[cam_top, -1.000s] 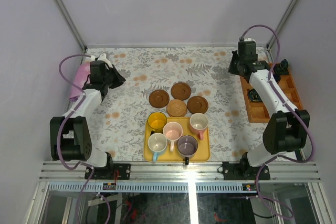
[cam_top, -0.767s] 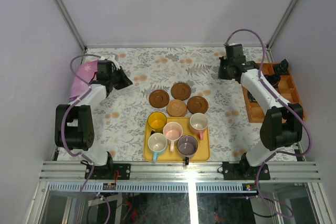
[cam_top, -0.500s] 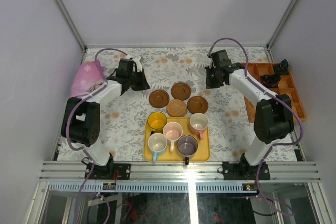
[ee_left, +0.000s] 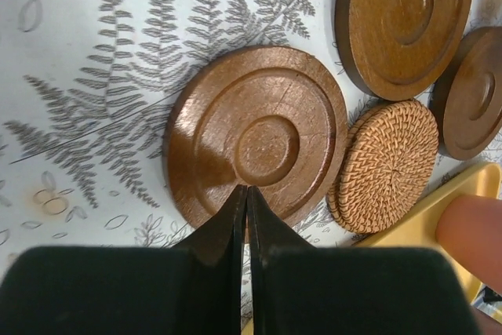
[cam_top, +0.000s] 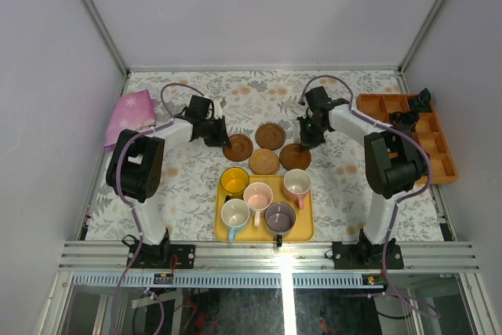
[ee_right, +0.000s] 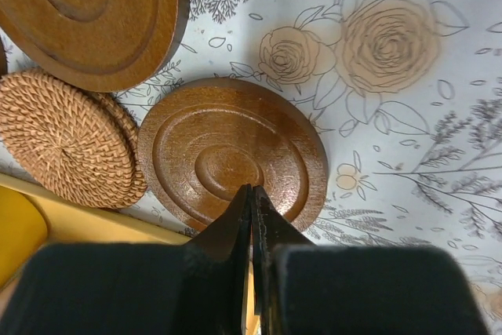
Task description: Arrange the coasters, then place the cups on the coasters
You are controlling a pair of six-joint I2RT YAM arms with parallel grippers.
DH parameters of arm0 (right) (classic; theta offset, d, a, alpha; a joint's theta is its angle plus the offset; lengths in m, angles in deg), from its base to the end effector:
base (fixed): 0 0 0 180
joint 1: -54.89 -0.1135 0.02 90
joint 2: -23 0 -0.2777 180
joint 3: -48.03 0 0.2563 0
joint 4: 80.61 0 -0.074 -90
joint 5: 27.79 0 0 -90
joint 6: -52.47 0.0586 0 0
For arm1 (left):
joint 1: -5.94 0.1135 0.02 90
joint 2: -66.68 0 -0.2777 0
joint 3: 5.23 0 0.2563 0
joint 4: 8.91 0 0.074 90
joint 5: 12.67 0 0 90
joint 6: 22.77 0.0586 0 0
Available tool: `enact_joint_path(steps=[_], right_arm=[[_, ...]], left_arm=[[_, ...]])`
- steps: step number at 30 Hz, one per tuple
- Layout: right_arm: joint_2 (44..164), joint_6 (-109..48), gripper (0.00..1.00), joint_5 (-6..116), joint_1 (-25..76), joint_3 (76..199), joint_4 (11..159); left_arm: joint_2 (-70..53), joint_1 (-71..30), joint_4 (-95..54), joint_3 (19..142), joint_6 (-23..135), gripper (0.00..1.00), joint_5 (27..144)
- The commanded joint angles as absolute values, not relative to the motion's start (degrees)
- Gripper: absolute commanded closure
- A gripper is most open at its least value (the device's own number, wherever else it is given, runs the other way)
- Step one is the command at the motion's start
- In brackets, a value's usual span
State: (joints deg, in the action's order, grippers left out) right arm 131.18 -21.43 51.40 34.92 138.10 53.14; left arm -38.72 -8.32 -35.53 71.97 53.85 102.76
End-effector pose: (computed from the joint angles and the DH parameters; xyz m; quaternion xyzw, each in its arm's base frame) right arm 0.3789 0.1494 0.1791 -0.0537 0.9695 0.1557 0.1816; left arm 0.3744 -0.1211 0.1564 0.0737 0.9293 -0.2742 0.2361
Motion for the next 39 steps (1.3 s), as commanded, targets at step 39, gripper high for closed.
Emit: enact_joint_path(steps=[39], right_arm=[[144.11,-20.31,1.0,58.67,37.38,159.64,51.13]], left_arm=[[-57.74,-3.09,-42.54,95.11,49.16,1.0,100.46]])
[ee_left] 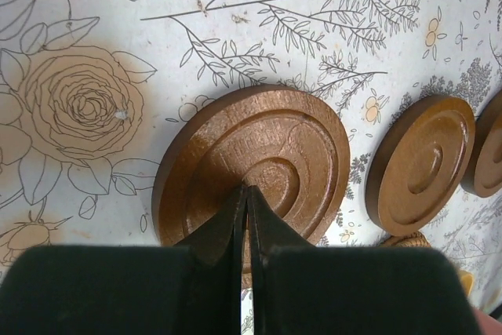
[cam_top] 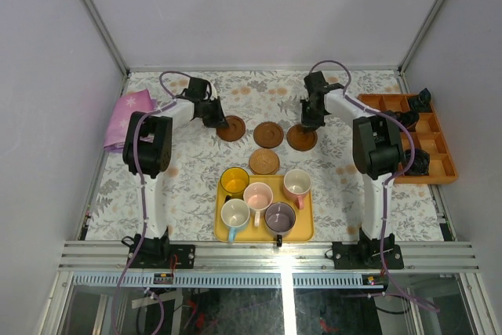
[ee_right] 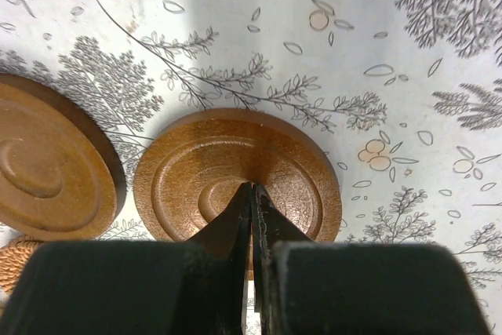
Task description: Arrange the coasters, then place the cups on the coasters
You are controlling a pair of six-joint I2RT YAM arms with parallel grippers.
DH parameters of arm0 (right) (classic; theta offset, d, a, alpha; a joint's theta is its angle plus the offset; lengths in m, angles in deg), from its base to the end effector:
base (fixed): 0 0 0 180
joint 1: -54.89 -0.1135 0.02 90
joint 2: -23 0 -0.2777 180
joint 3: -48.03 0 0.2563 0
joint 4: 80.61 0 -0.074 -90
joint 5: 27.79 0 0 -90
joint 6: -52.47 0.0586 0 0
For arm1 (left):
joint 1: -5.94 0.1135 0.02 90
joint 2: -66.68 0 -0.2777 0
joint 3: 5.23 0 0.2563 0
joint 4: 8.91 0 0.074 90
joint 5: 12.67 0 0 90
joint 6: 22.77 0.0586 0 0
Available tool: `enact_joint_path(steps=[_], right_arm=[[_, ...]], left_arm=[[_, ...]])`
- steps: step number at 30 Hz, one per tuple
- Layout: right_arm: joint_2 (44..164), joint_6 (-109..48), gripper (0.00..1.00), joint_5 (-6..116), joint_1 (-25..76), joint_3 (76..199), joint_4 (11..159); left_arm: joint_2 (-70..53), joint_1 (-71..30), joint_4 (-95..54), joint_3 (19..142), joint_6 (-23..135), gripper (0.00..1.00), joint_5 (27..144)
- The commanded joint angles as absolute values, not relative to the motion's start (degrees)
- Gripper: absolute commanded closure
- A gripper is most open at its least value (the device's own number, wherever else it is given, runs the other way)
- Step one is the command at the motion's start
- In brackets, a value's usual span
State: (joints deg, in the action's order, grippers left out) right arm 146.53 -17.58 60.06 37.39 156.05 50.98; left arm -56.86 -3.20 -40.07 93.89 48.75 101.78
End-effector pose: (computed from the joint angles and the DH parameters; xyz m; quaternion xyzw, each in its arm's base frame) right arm 0.4558 0.1460 0.1574 0.0166 0.9739 0.0897 0.2078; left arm 0.4689 -0.1000 0.1340 -0.0136 0.9356 -0.2654 0.2325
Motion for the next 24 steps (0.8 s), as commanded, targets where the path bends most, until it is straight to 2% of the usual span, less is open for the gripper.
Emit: enact_joint_path(steps=[1,5,6,8,9,11,14,19,20,22,23,24], right_arm=[[143.01,-21.08,1.0,57.91,37.25,159.65,51.35],[139.16,-24.19,1.0,57.47,35.94,158.66,51.08],[138.28,-24.72,0.98,57.2,35.51,158.28,50.81],[136.91,-25.34,0.86,55.86,34.95,157.38,50.42],[136.28,-25.4,0.82,54.34,34.74,156.73,50.3],[135.24,-25.38,0.77,52.08,34.57,156.28,50.3],[133.64,-25.44,0.71,46.77,34.37,153.39,50.82],[133.97,-28.26,0.66,39.39,33.83,152.23,48.75],[134.44,-28.97,0.66,38.63,33.55,152.39,48.05],[135.47,-29.89,0.65,37.22,32.75,152.64,47.26],[135.83,-30.07,0.65,36.49,32.22,152.75,46.99],[136.3,-30.3,0.64,35.78,31.7,152.91,46.86]], left_arm=[[-57.06,-3.11,-42.49,95.08,49.51,1.0,100.96],[-52.4,-3.56,-41.7,93.11,52.39,0.97,102.33],[-50.88,-3.74,-41.5,92.47,53.36,0.96,102.48],[-48.11,-4.36,-41.52,91.31,55.37,0.92,103.48],[-46.76,-4.67,-41.52,90.64,56.22,0.88,104.13],[-44.47,-5.34,-41.77,89.38,57.19,0.72,105.71],[-42.48,-6.34,-43.2,87.72,57.95,0.57,109.42],[-42.75,-8.47,-47.92,85.54,60.89,0.55,113.01],[-43.04,-9.02,-48.8,85.18,61.63,0.51,113.07],[-43.69,-10.06,-49.97,84.63,62.55,0.35,113.48],[-44.0,-10.52,-50.19,84.4,62.71,0.12,114.02],[-44.22,-10.88,-50.22,84.21,62.82,0.01,114.61]])
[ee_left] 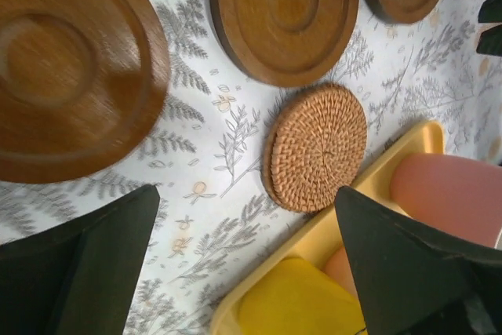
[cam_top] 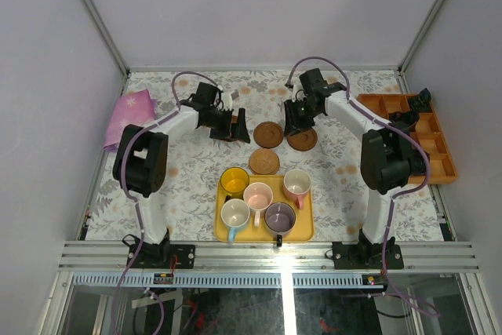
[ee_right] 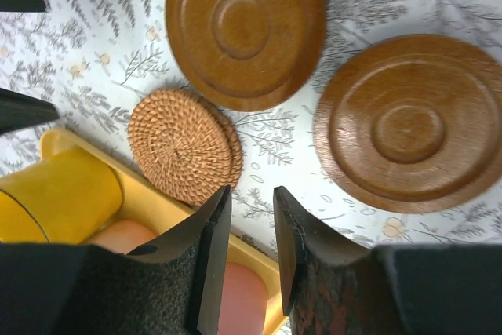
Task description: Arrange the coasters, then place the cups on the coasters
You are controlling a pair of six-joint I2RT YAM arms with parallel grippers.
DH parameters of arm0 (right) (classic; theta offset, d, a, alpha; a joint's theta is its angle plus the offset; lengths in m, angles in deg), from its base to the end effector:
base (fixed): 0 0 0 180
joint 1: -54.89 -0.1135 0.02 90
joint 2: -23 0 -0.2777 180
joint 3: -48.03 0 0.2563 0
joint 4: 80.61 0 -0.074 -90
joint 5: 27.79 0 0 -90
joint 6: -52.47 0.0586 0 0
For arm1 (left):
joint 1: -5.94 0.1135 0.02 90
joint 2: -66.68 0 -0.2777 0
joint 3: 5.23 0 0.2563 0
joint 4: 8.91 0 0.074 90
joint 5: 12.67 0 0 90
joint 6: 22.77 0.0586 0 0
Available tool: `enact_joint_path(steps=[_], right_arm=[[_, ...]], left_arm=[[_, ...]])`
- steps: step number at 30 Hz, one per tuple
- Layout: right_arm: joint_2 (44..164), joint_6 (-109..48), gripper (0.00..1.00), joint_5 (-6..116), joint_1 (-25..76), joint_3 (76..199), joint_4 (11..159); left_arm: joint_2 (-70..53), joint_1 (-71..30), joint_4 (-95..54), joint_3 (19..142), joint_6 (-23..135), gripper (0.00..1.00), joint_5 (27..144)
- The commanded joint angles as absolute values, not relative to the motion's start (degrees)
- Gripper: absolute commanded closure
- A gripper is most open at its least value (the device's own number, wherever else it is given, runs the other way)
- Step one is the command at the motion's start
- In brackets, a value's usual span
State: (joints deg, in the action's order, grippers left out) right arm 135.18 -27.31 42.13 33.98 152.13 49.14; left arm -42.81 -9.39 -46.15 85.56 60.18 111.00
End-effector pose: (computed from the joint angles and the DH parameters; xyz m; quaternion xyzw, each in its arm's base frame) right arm 0.4098 0.1781 0.2248 -0.1356 0.9388 0.2337 0.2138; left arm 0.4005 -0.1435 0.1914 0.1507 0.9067 -0.3261 0.2213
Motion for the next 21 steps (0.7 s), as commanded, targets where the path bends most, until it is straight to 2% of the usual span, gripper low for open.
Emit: enact_joint_path(steps=[1,5,17,19,21], right_arm=[[136.63,-30.36,0.63,35.34,31.16,153.03,46.83],[138.17,-30.6,0.63,36.33,29.42,153.81,46.19],[139.4,-29.02,0.73,41.15,29.2,152.36,46.28],[139.47,-28.94,0.74,41.31,29.2,151.71,46.47],[139.76,-28.92,0.75,41.52,29.2,151.19,46.32]], left_arm=[[-44.3,-11.29,-50.14,84.05,62.88,0.0,114.94],[-44.83,-12.61,-50.09,84.15,63.48,0.0,114.42],[-48.29,-14.77,-51.01,84.99,64.79,0.01,114.22],[-49.14,-14.8,-51.01,85.39,64.94,0.07,114.91],[-49.83,-14.89,-51.01,86.06,64.95,0.19,115.76]])
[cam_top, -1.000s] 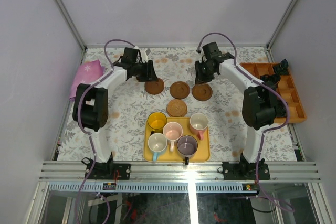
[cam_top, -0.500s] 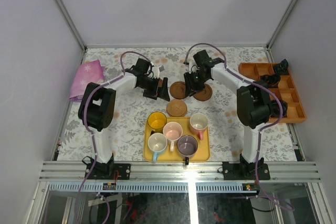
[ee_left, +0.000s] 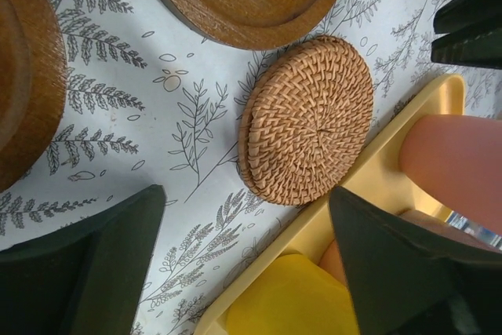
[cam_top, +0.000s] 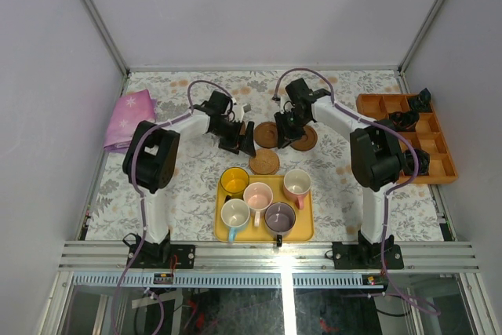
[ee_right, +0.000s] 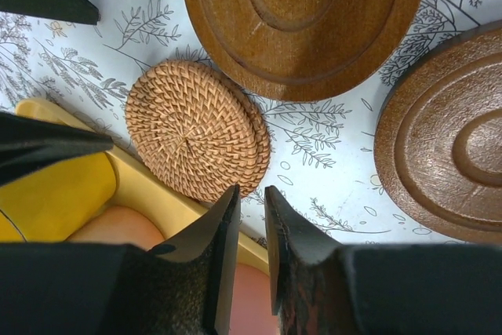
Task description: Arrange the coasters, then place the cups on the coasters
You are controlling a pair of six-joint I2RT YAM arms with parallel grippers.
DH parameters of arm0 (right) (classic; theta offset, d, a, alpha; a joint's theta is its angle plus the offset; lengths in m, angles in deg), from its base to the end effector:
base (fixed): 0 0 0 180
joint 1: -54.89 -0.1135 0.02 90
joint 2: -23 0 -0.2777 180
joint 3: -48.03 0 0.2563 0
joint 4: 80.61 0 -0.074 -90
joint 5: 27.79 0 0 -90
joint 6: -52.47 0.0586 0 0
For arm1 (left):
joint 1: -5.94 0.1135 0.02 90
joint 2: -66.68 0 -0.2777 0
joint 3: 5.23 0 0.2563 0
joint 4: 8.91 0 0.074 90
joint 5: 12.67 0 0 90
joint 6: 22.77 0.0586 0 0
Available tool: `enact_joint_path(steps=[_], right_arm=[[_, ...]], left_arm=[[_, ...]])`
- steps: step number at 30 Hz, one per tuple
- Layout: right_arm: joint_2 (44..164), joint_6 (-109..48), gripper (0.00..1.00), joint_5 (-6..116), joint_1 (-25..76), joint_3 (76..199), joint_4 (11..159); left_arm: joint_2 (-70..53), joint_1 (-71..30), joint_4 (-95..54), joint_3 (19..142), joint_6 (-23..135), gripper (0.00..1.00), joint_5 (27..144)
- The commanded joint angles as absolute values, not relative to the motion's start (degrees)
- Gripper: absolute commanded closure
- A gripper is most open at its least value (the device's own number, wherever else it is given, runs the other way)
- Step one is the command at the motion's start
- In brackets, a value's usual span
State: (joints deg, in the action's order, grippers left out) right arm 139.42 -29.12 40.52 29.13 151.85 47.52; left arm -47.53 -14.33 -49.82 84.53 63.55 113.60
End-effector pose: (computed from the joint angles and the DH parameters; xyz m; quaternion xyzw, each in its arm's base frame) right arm 0.3950 0.2147 0.1904 -0.1856 0.9406 0.2392 0.1535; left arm 0.3799 -0.1772 0.1505 0.1997 0.9091 -0.3395 0.1353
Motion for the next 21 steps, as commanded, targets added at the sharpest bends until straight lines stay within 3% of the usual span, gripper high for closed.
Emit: enact_joint_path(steps=[1,3,11,15,21], right_arm=[[139.91,-29.05,0.75,41.66,29.21,150.97,46.18],[140.28,-29.14,0.76,42.02,29.22,150.74,45.94],[141.19,-29.47,0.82,43.48,29.19,149.54,44.94],[141.35,-29.53,0.82,42.64,29.22,149.33,44.96],[142.05,-29.19,0.84,40.82,28.91,149.31,45.59]], left_arm=[[-50.26,-14.93,-51.01,86.38,65.0,0.23,116.17],[-50.77,-15.03,-51.01,86.84,65.06,0.29,116.98],[-52.39,-15.83,-51.01,87.45,65.55,0.3,118.73],[-53.17,-16.07,-51.01,87.32,65.83,0.49,119.07],[-52.9,-16.46,-49.61,84.65,66.99,0.67,118.78]])
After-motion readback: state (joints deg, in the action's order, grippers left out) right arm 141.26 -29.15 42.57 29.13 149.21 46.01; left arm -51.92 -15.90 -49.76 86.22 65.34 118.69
